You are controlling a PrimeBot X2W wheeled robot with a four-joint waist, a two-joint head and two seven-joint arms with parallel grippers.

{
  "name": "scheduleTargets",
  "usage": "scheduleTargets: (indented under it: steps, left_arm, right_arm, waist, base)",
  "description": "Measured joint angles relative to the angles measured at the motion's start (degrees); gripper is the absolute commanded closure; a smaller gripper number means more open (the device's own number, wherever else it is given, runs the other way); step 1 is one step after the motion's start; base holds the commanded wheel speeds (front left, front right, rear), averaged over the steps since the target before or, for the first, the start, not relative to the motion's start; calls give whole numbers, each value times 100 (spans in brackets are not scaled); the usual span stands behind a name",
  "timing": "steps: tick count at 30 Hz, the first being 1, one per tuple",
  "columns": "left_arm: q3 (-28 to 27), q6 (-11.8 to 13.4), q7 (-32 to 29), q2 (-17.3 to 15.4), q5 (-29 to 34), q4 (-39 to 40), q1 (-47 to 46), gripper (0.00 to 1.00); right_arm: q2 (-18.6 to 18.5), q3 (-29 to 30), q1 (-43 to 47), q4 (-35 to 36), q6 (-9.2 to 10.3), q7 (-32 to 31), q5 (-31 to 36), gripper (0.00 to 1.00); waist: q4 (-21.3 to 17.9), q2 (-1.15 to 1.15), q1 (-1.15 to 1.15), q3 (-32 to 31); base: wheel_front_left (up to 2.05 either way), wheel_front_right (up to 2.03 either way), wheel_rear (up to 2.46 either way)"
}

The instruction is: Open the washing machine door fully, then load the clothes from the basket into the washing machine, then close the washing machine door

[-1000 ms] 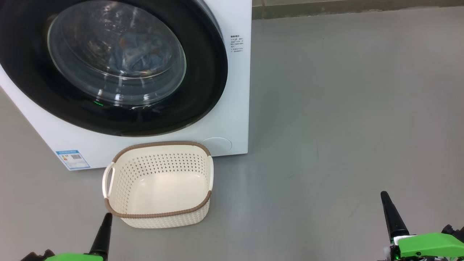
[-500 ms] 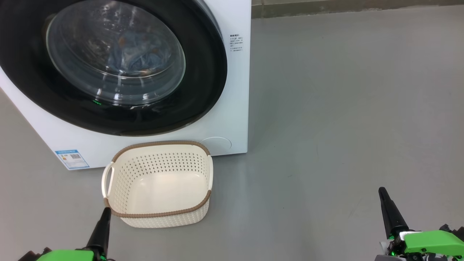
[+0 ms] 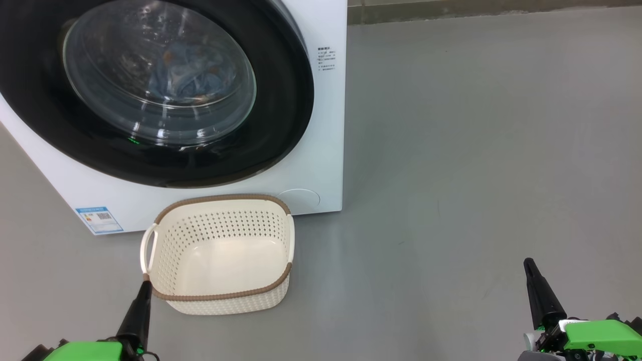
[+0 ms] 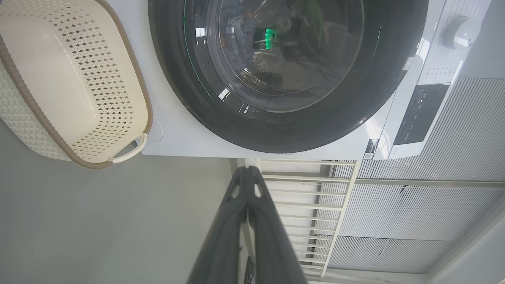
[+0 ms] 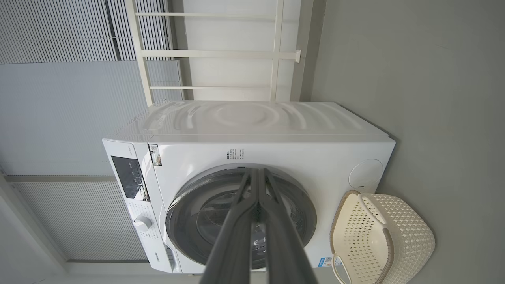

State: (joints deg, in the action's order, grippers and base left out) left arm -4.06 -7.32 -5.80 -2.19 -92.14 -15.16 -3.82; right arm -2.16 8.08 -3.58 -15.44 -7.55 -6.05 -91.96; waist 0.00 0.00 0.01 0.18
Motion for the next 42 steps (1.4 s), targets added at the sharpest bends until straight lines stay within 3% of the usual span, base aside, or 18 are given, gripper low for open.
scheduleTargets:
  steps: [42]
  left_arm:
    - [-19,0,-26,2,1,0,0,100]
  right_arm:
    - [-1,-2,0,0,1,0,0,100]
  waist:
    - [0,0,0,0]
  base:
    - [0,0,0]
